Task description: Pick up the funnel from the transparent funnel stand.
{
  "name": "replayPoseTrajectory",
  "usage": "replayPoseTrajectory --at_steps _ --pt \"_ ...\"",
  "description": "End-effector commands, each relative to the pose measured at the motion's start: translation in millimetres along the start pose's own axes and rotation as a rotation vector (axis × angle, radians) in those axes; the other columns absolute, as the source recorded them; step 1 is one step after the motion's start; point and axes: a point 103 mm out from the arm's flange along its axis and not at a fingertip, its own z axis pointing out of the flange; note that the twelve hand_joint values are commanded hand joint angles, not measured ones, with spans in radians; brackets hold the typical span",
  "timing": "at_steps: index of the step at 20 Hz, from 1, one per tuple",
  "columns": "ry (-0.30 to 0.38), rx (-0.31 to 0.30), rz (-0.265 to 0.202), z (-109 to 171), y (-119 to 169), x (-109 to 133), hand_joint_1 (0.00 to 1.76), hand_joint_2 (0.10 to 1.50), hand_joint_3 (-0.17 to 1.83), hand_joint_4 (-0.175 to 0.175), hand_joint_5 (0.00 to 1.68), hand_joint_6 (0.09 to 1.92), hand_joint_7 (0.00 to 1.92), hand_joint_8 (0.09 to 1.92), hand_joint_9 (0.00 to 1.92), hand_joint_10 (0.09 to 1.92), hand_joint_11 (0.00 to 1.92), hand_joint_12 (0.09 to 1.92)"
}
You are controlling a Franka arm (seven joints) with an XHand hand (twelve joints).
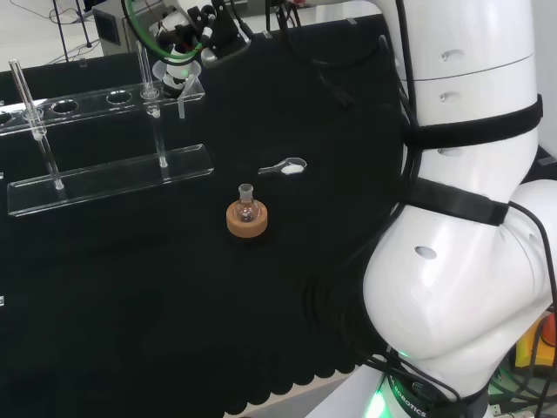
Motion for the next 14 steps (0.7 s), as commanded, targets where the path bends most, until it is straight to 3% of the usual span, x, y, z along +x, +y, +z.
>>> replayPoseTrajectory --at_steps 1,8,14 --pt "-0.052 0.033 -0.006 1.4 7.4 2.6 0.73 0.66 0.36 -0.078 0.02 0.09 0.0 0.39 0.15 0.83 0.21 1.47" --pt "-0.074 0.05 -0.01 5.4 16.4 4.7 0.78 0.6 0.52 -0.083 0.07 0.09 0.0 0.46 0.19 0.81 0.24 1.46" --pt "-0.095 0.03 -0.006 5.7 20.8 1.7 0.79 0.58 0.58 -0.081 0.08 0.09 0.0 0.5 0.21 0.8 0.25 1.45"
